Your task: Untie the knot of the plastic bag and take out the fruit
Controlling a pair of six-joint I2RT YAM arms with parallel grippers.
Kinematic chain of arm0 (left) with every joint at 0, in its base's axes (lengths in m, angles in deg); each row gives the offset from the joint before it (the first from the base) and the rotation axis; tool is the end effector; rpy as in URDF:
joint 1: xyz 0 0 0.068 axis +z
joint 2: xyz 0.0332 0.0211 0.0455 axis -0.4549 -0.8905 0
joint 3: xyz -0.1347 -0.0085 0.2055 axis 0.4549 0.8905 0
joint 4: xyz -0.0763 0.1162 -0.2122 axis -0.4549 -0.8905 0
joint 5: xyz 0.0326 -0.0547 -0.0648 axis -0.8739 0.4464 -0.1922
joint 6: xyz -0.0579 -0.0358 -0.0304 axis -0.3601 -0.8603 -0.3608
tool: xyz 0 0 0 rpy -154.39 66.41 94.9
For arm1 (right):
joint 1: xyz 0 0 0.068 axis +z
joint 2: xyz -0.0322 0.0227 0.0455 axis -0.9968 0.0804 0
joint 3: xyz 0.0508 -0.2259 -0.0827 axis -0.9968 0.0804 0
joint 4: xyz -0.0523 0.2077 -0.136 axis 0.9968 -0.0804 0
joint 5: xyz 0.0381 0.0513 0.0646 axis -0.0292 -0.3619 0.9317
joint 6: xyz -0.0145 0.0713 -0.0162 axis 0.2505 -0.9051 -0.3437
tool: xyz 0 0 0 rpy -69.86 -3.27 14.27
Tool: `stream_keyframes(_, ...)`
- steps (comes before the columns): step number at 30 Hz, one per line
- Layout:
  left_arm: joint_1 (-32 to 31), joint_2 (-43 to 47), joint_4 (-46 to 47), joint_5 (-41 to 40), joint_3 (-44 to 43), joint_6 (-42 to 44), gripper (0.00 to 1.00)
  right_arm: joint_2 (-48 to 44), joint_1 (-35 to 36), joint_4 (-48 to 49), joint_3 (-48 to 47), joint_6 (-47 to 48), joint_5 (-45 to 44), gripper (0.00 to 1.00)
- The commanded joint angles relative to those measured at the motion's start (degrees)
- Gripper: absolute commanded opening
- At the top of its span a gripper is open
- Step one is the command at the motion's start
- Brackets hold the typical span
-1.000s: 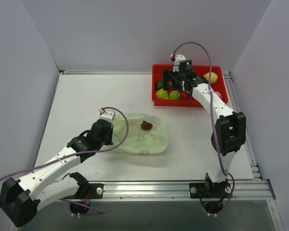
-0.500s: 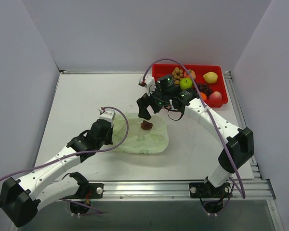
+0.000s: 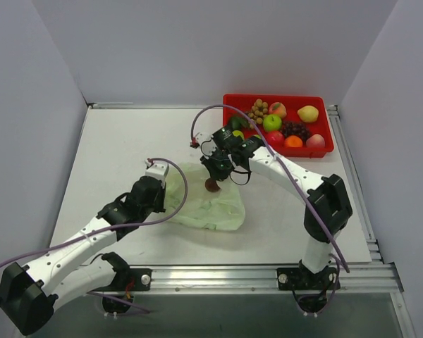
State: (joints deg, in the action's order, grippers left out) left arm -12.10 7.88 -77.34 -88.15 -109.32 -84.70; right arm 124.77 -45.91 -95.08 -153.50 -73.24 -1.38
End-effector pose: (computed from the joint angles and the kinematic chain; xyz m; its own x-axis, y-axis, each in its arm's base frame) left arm 0.1870 -0.1251 0.2069 -0.5828 0.1139 -0.8046 0.2284 0.9732 -0.0277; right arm 0.3090 0.2790 0.2259 -0.3579 -0.5746 -0.7360 -0.8736 0.4845 0.0466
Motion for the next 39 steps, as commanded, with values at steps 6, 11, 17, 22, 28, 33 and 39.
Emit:
stream_keyframes(6,0.40,-1.30,3.21,1.80,0.02,0.84,0.00,-13.36,11.83,-1.36,-1.14,-1.04,-6.35,0.00)
stream_keyframes(11,0.31,-1.48,2.95,1.62,-0.16,0.75,0.00,-12.76,11.50,0.13,1.40,-2.36,-10.39,0.00)
stream_keyframes(17,0.40,-0.60,2.86,1.27,0.11,0.58,0.00,-11.26,6.40,4.44,5.54,-7.44,-11.80,0.23)
stream_keyframes(22,0.31,-0.51,2.86,1.01,-0.07,0.23,0.00,-15.64,6.92,4.88,5.01,-9.47,-13.12,0.66)
stream_keyframes(28,0.31,-0.69,2.42,0.92,-0.25,-0.47,0.00,-23.28,10.34,9.44,5.97,-15.71,-18.73,0.76)
stream_keyframes(33,0.40,-0.68,2.33,0.65,-0.33,-0.65,0.00,-26.99,13.60,15.68,10.28,-21.86,-16.22,0.72)
stream_keyframes(39,0.31,-0.68,2.07,0.48,-0.42,-0.91,0.00,-24.27,15.62,18.24,14.06,-30.21,-11.11,0.68)
